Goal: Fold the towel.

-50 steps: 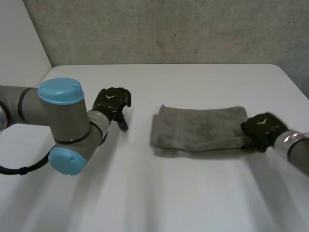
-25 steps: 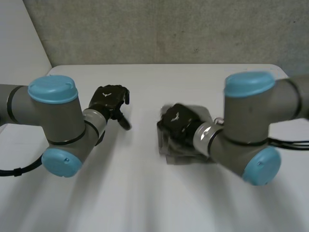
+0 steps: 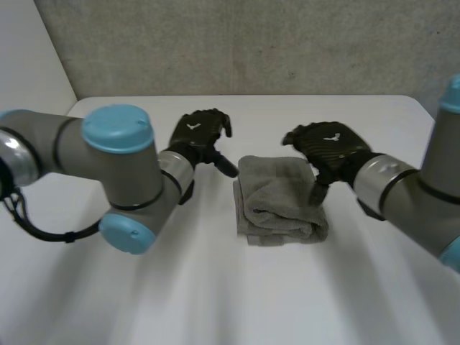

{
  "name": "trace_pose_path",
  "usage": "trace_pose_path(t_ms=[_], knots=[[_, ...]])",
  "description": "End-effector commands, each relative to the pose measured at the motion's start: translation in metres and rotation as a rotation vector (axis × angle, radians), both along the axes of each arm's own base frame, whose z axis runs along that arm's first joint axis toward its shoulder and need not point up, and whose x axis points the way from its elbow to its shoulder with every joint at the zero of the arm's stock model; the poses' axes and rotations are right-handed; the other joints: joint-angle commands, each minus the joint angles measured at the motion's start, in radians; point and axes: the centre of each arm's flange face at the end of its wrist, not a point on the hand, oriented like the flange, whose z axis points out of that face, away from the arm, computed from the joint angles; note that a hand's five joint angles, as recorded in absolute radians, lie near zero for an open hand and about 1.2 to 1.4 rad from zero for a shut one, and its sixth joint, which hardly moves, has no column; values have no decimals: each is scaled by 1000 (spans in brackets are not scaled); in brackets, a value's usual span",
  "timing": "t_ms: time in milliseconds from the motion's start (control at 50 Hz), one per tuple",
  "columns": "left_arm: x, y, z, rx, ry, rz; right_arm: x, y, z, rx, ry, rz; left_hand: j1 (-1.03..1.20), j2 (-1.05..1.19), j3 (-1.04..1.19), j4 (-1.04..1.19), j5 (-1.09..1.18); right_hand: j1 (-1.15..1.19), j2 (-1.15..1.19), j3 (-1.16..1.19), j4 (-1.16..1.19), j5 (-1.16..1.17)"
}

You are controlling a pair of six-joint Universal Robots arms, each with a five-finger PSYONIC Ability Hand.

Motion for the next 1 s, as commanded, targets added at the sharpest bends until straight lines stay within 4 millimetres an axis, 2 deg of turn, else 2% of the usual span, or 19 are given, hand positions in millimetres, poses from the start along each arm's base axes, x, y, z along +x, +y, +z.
trace_pose_path(t_ms=[20,140,220,300,480,640,680,700,740,760,800,820,840,860,900,920,960,980,1000], knots=[[-32,12,-25,55,34,-85,-25,-23,-10,38,-9,-91,-11,-13,-17,-24,15,-78,-77,-59,-67,-59],[-47,24,-57,111,10,-154,-26,-39,-36,87,-36,-114,-6,-7,-11,-18,21,-78,-77,-59,-67,-59],[-49,30,-71,139,-13,-162,-25,-44,-47,116,-53,-122,-3,-4,-8,-15,24,-78,-77,-59,-67,-59],[-48,35,-84,171,-44,-164,-20,-45,-70,174,-47,-117,0,-1,-5,-12,27,-78,-77,-59,-67,-59],[-38,36,-84,211,-79,-145,-12,-44,-84,201,-31,-99,-3,-4,-8,-15,24,-78,-77,-59,-67,-59],[-34,39,-60,190,-67,-146,-11,-45,-76,192,-35,-104,-11,-13,-17,-24,15,-78,-77,-59,-67,-59],[-32,41,-36,165,-50,-146,-11,-42,-56,157,-50,-100,-20,-21,-25,-32,6,-78,-77,-59,-67,-59],[-32,41,-36,165,-49,-146,-11,-42,-56,157,-50,-100,-20,-21,-25,-32,6,-78,-77,-59,-67,-59],[-28,43,-7,138,-29,-143,-13,-38,-19,79,-89,-106,-38,-39,-43,-50,-11,-78,-77,-59,-67,-59],[-28,43,-7,138,-29,-143,-13,-38,-19,78,-89,-107,-38,-39,-43,-50,-11,-78,-77,-59,-67,-59],[-16,43,28,102,-4,-123,-16,-36,18,-12,-144,-121,-85,-86,-90,-97,-58,-78,-77,-59,-67,-59],[-16,42,28,102,-4,-123,-16,-36,18,-12,-144,-121,-85,-86,-90,-97,-58,-78,-77,-59,-67,-59],[-9,42,45,84,10,-110,-19,-38,36,-53,-179,-143,-94,-95,-99,-106,-67,-78,-77,-59,-67,-59],[-9,42,45,83,10,-110,-19,-38,36,-53,-179,-144,-94,-95,-99,-106,-67,-78,-77,-59,-67,-59],[10,39,82,34,36,-62,-28,-38,73,-142,-254,-229,-94,-95,-99,-106,-67,-78,-77,-59,-67,-59],[10,39,82,34,37,-61,-29,-38,73,-142,-255,-230,-94,-95,-99,-106,-67,-78,-77,-59,-67,-59],[36,30,113,-22,38,35,-40,-37,103,-232,-292,-333,-91,-92,-96,-103,-64,-78,-77,-59,-67,-59],[36,30,113,-22,38,35,-40,-37,103,-233,-292,-334,-91,-92,-96,-103,-64,-78,-77,-59,-67,-59],[50,26,126,-47,36,99,-44,-37,112,-260,-294,-369,-91,-92,-96,-103,-64,-78,-77,-59,-67,-59]])
